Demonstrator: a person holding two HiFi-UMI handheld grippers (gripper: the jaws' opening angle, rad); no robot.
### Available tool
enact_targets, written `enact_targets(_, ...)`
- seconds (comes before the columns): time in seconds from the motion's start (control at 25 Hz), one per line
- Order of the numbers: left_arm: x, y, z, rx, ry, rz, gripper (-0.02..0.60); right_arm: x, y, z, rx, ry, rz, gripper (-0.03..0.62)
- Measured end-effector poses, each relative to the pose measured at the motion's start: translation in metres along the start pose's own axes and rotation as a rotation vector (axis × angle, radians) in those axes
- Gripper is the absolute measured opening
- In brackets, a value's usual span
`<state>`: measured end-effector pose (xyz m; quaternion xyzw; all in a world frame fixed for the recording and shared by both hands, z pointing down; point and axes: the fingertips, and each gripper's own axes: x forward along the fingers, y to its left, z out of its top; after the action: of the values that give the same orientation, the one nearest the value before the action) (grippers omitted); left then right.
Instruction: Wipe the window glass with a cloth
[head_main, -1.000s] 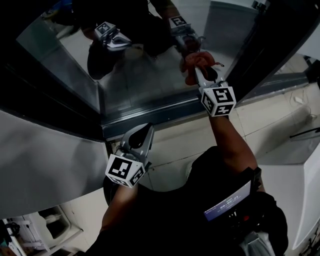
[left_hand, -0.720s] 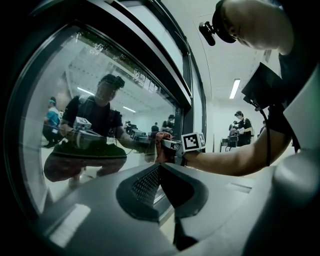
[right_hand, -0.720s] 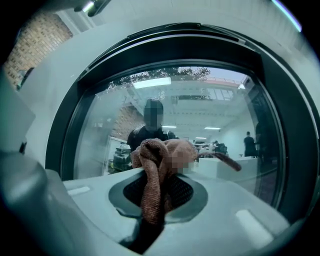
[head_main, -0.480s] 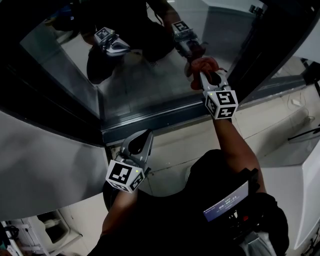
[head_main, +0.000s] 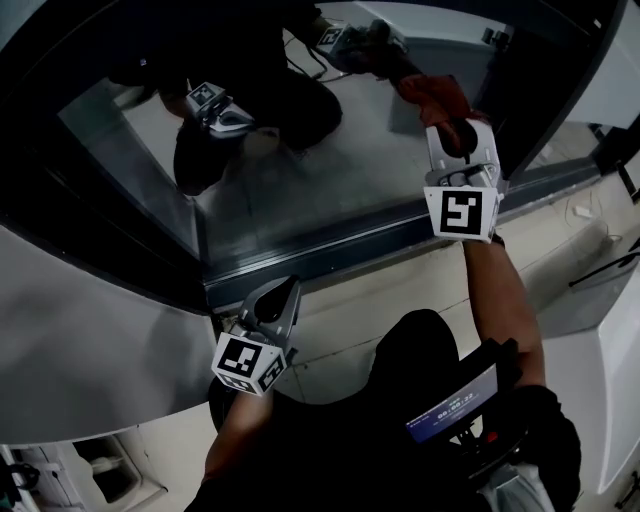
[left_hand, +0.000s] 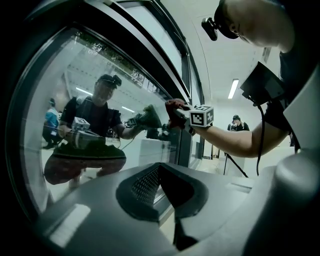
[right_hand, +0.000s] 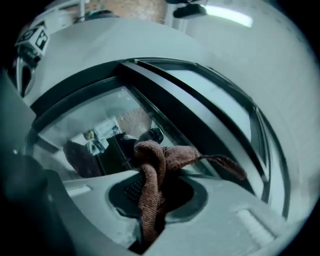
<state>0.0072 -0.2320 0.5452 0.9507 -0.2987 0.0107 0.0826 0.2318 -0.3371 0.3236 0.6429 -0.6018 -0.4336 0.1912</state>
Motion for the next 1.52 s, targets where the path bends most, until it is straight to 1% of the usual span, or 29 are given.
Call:
enact_targets(0.12, 0.002, -0.002, 0.002, -0.004, -0.005, -0.004, 0.017, 0.016, -0.030, 0.029, -0.224, -0.047, -0.088, 0.043)
enact_targets(0.24, 0.002, -0.003, 0.003, -0.022, -0.004, -0.004, 0.017, 0.027, -0.050, 0.053, -0.393, -0.099, -0.176, 0.042)
enact_targets(0.36, 0.000, -0.003, 0.004, -0.025, -0.006, 0.002, 0.017, 0.035, -0.059, 0.068, -0.503, -0.137, -0.234, 0.041)
enact_targets(0.44, -0.001, 0.000, 0.006, -0.025, -0.013, 0.009, 0.017, 0.046, -0.057, 0.066, -0.538, -0.132, -0.240, 0.041)
enact_targets(0.52, -0.002, 0.000, 0.008, -0.025, -0.015, 0.014, 0.017, 0.057, -0.047, 0.058, -0.553, -0.114, -0.211, 0.041)
enact_targets(0.64, -0.001, -0.001, 0.008, -0.028, -0.006, 0.013, 0.017, 0.064, -0.021, 0.039, -0.572, -0.087, -0.126, 0.041)
enact_targets(0.76, 0.000, 0.002, 0.003, -0.039, 0.012, 0.022, 0.017, 0.066, -0.003, 0.022, -0.551, -0.080, -0.065, 0.041)
enact_targets(0.92, 0.002, 0.008, -0.003, -0.049, 0.019, 0.027, 0.017, 0.067, 0.000, 0.019, -0.467, -0.100, -0.029, 0.038)
enact_targets(1.0, 0.003, 0.009, -0.004, -0.050, 0.014, 0.023, 0.017, 0.066, 0.002, 0.020, -0.443, -0.106, -0.014, 0.038)
enact_targets(1.12, 0.004, 0.009, 0.001, -0.057, 0.008, 0.020, 0.017, 0.062, 0.010, 0.017, -0.436, -0.111, 0.000, 0.038)
enact_targets(1.32, 0.004, 0.008, -0.006, -0.060, 0.013, 0.010, 0.017, 0.052, 0.026, 0.012, -0.408, -0.136, 0.047, 0.038)
enact_targets(1.52, 0.006, 0.009, -0.010, -0.075, 0.020, 0.009, 0.017, 0.044, 0.049, 0.003, -0.416, -0.150, 0.091, 0.038)
